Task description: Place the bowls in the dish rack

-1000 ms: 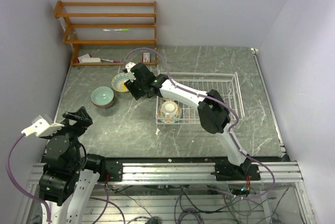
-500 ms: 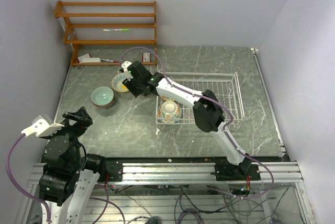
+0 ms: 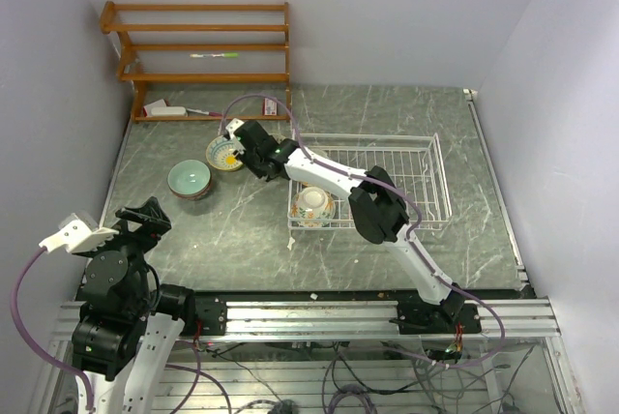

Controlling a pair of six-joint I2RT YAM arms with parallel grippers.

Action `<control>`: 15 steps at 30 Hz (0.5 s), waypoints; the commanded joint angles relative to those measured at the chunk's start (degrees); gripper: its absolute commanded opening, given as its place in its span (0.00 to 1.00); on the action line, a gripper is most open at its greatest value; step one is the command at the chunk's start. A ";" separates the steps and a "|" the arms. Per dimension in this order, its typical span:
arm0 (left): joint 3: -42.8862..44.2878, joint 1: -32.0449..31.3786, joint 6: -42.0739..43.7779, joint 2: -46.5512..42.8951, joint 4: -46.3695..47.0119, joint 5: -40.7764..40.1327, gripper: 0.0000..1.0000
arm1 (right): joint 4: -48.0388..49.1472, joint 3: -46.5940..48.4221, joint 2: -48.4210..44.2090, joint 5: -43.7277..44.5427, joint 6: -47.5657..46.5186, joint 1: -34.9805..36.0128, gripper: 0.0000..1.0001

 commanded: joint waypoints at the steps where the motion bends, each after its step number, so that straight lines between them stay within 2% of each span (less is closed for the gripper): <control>1: 1.12 -0.14 0.24 -0.72 1.12 -0.32 0.95 | 1.64 -0.17 -0.04 3.08 -0.76 0.07 0.22; 4: 1.12 -0.13 0.13 -0.63 1.04 -0.41 0.95 | 3.93 -2.95 -2.10 4.92 -0.30 0.10 0.06; 5: 1.08 -0.16 0.13 -0.67 1.01 -0.48 0.95 | 4.89 -4.03 -3.01 5.32 -0.18 0.14 0.04; 8: 1.16 -0.12 0.05 -0.64 1.00 -0.53 0.95 | 9.40 -8.31 -6.33 5.69 -0.42 0.07 0.00; 15: 1.12 -0.08 0.06 -0.69 0.95 -0.59 0.95 | 18.04 -14.99 -14.73 3.99 0.36 0.07 0.00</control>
